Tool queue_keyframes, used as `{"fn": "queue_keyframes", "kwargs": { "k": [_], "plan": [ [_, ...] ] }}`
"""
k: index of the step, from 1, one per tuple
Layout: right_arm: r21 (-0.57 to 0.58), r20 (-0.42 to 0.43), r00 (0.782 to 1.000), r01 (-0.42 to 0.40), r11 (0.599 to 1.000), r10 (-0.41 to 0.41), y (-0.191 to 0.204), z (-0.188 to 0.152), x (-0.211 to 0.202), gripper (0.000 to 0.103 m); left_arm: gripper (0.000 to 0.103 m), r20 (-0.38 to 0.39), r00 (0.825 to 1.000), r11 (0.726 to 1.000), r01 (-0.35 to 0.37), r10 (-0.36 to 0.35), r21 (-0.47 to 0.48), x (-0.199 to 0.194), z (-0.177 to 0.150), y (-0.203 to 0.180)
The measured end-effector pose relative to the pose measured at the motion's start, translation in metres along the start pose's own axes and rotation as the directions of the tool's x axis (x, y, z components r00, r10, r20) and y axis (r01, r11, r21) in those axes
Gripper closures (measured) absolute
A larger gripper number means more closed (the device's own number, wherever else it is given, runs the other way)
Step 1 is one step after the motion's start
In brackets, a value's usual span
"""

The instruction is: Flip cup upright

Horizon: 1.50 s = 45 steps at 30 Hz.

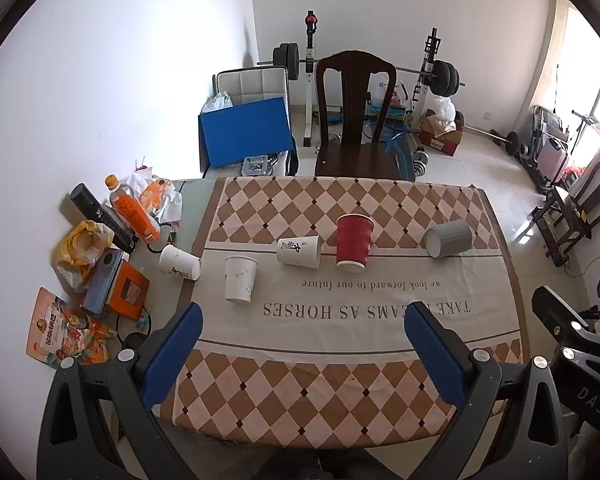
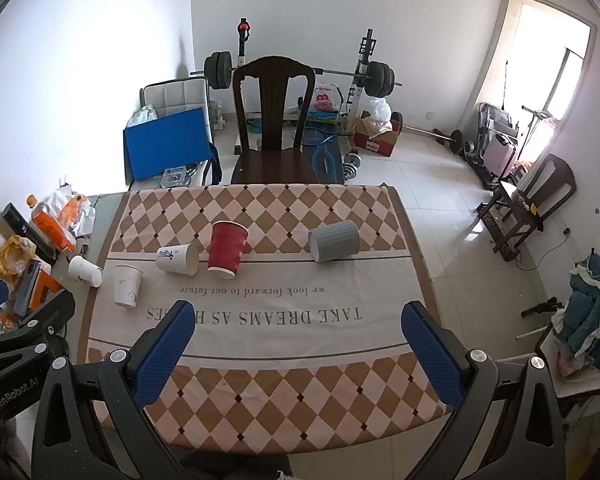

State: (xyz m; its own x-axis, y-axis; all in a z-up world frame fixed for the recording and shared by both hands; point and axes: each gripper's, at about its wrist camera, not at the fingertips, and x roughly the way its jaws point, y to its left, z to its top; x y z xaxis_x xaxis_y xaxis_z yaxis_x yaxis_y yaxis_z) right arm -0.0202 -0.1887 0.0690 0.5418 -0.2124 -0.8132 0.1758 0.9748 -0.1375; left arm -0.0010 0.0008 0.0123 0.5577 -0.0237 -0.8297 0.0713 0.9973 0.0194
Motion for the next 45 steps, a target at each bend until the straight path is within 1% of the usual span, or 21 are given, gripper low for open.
{"fn": "queue_keyframes", "kwargs": {
  "k": [8,14,21,28,30,45],
  "plan": [
    [0.004,0.004,1.000,-0.003,1.000,0.003,0.001,0.001,-0.002,0.000,0.000,0.004,1.000,1.000,-0.002,0.002,-0.002,0.000,-0.001,-0.001],
    [-0.002,0.002,1.000,-0.003,1.000,0.003,0.004,0.005,-0.002,0.000,0.000,0.018,1.000,1.000,-0.004,0.004,-0.008,-0.013,0.017,0.005],
    [0.001,0.006,1.000,-0.005,1.000,0.005,0.005,0.005,-0.004,0.000,0.000,0.019,1.000,1.000,-0.004,0.004,-0.009,-0.014,0.019,0.005],
    [0.000,0.010,1.000,-0.006,1.000,0.006,0.007,0.008,-0.006,0.000,0.000,0.034,0.999,1.000,-0.012,0.013,-0.013,-0.017,0.017,0.003],
    [0.001,0.011,1.000,-0.005,1.000,0.005,0.007,0.008,-0.007,0.000,0.000,0.040,0.999,1.000,-0.010,0.010,-0.017,-0.018,0.011,0.003],
    [0.004,0.016,1.000,-0.007,1.000,0.007,0.005,0.003,-0.008,0.000,0.000,0.043,0.999,1.000,-0.006,0.007,-0.018,-0.019,0.007,0.004]
  ]
}}
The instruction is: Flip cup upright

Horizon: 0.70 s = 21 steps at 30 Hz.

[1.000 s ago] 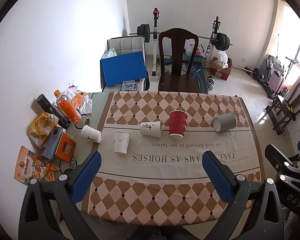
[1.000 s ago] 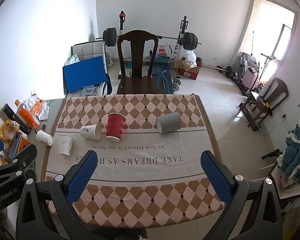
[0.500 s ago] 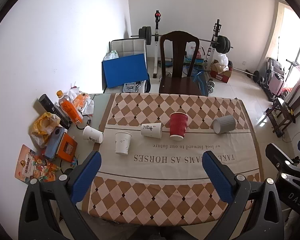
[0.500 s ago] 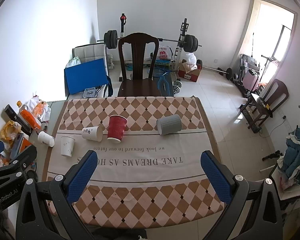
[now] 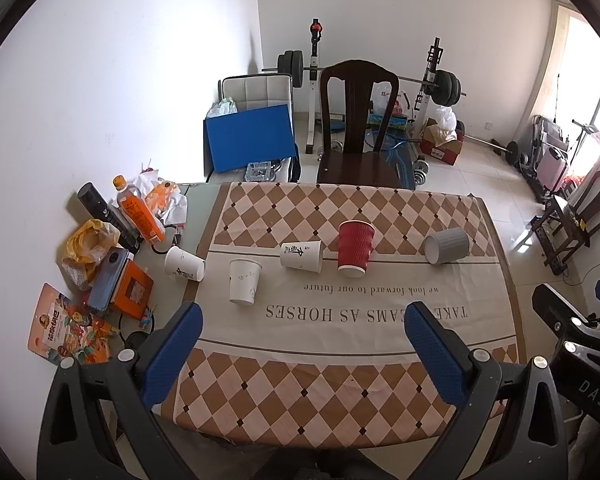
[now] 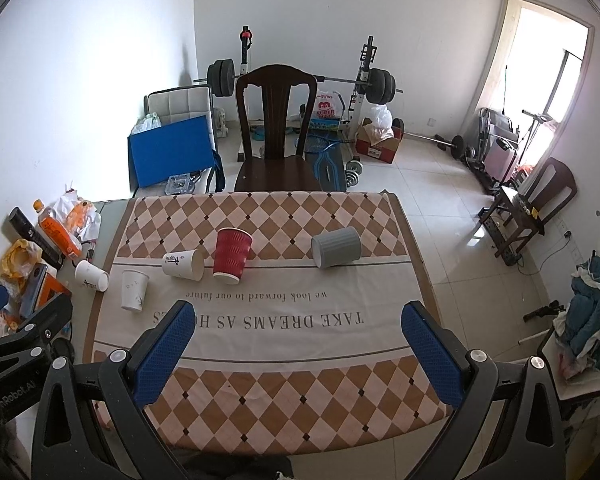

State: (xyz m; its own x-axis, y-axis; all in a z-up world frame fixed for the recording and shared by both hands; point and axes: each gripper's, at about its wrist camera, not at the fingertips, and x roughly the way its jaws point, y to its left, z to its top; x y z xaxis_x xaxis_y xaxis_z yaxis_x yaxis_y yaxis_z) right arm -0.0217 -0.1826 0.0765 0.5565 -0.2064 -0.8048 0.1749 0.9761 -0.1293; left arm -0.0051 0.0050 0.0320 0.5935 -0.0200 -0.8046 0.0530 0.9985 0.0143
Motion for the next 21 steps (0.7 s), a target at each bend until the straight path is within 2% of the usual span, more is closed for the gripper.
{"fn": "queue_keyframes", "kwargs": {
  "k": [21],
  "plan": [
    [0.002,0.003,1.000,-0.003,1.000,0.003,0.0029,-0.0018,-0.0002,0.000,0.000,-0.001,1.000,1.000,0.003,-0.003,-0.004,-0.0008,-0.0001,0.0015]
  ]
}}
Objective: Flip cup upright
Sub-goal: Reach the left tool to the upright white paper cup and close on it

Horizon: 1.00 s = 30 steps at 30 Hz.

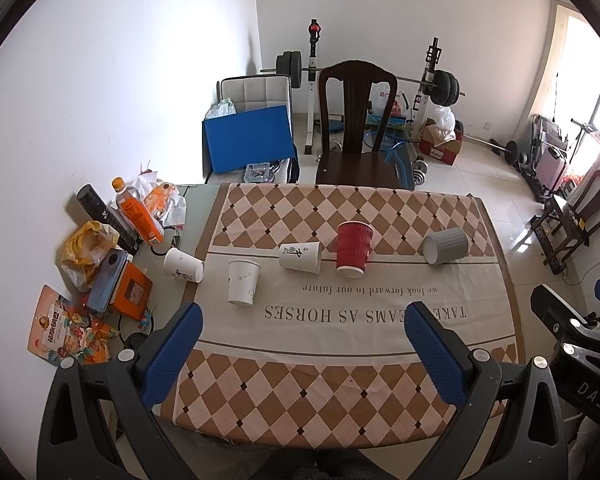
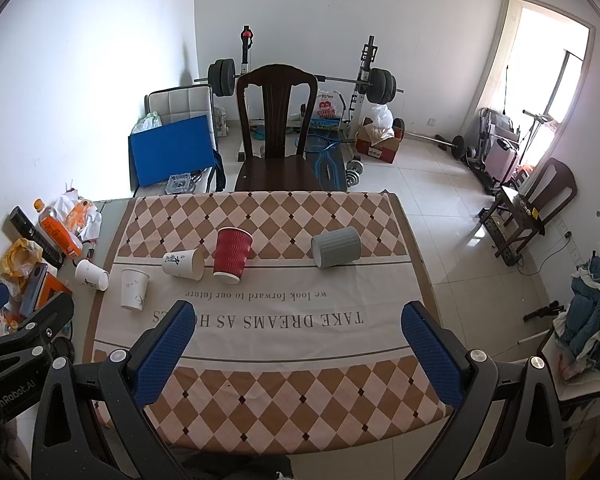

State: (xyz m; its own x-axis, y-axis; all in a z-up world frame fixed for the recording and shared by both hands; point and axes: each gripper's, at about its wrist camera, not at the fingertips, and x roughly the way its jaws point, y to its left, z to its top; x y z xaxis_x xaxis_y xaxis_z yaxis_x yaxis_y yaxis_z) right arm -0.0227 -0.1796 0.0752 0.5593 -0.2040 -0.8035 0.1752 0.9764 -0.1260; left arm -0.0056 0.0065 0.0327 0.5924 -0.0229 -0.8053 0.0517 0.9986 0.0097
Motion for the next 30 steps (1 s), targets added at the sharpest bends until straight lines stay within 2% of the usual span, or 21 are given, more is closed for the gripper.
{"fn": "queue_keyframes", "kwargs": {
  "k": [4,8,14,17,21,25,30],
  "plan": [
    [-0.002,-0.009,1.000,-0.002,1.000,0.002,0.000,0.004,-0.002,0.000,0.000,-0.001,1.000,1.000,-0.006,0.006,-0.001,0.000,0.000,0.001],
    [-0.004,-0.041,0.999,-0.005,1.000,0.005,-0.001,0.007,0.006,0.000,0.000,-0.004,0.999,0.999,-0.051,0.051,-0.008,0.011,-0.012,-0.004],
    [-0.024,-0.141,0.990,-0.013,1.000,0.010,0.002,-0.005,0.061,0.000,0.000,-0.070,0.989,0.991,-0.135,0.134,-0.014,0.061,-0.021,0.004],
    [-0.048,-0.199,0.980,-0.023,0.999,0.013,0.013,-0.019,0.102,0.000,0.000,-0.116,0.970,0.977,-0.213,0.215,0.030,0.102,-0.032,0.011],
    [-0.096,-0.282,0.959,-0.032,0.995,0.004,0.033,-0.045,0.166,0.000,0.000,-0.205,0.946,0.968,-0.249,0.250,0.031,0.151,-0.052,0.037],
    [-0.115,-0.396,0.918,-0.050,0.992,0.000,0.060,-0.067,0.225,0.000,0.000,-0.306,0.918,0.965,-0.263,0.252,0.004,0.195,-0.065,0.066],
    [-0.150,-0.460,0.887,-0.029,0.988,-0.044,0.101,-0.088,0.286,0.000,0.000,-0.413,0.882,0.965,-0.260,0.228,-0.024,0.245,-0.072,0.100]
  ]
}}
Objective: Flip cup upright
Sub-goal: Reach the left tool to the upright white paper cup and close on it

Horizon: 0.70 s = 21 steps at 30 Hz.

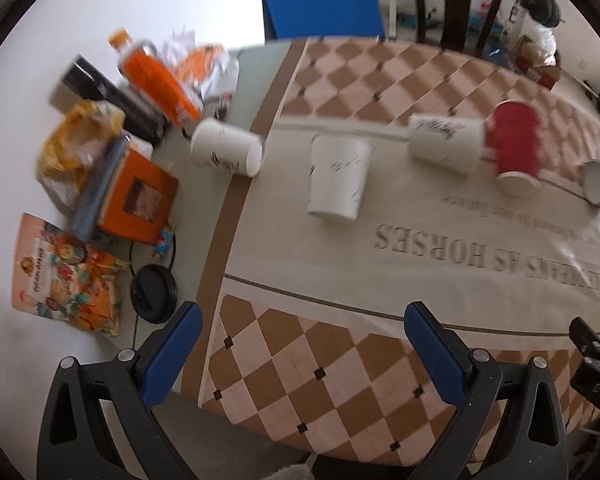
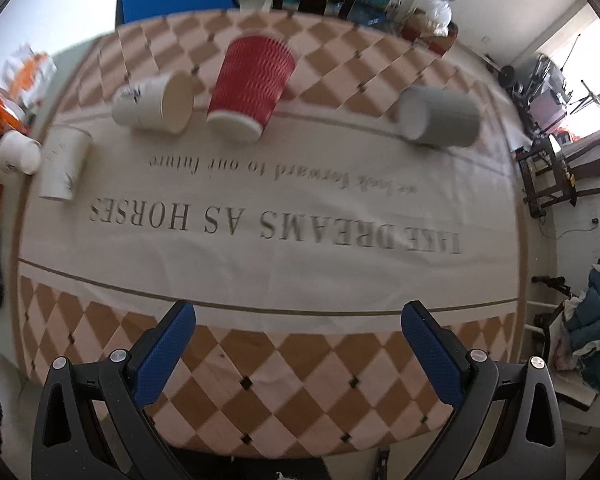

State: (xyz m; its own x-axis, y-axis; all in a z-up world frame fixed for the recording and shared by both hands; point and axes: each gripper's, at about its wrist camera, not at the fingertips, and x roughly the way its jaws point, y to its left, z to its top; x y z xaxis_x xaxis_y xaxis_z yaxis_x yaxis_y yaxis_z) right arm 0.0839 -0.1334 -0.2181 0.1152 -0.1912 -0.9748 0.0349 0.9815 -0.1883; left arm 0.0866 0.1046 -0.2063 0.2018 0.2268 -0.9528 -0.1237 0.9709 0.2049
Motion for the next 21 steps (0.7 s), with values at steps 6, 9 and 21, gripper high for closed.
{"fn": "queue_keyframes", "kwargs": {
  "k": [6,9,21],
  "plan": [
    [-0.025,-0.083,0.996,0.017,1.000,-0.019,0.049,0.028,0.056,0.000,0.000,-0.094,0.994,0.998,0.050,-0.053,-0.026,0.051,0.028,0.025],
    [-0.029,-0.109,0.994,0.015,0.999,-0.018,0.073,0.043,0.076,0.000,0.001,-0.116,0.990,0.997,0.081,-0.082,-0.019,0.069,0.044,0.031],
    [-0.031,-0.152,0.987,0.045,0.998,-0.050,0.122,0.092,0.116,0.000,0.011,-0.168,0.960,0.972,0.232,-0.222,0.045,0.111,0.108,0.009]
  ]
}}
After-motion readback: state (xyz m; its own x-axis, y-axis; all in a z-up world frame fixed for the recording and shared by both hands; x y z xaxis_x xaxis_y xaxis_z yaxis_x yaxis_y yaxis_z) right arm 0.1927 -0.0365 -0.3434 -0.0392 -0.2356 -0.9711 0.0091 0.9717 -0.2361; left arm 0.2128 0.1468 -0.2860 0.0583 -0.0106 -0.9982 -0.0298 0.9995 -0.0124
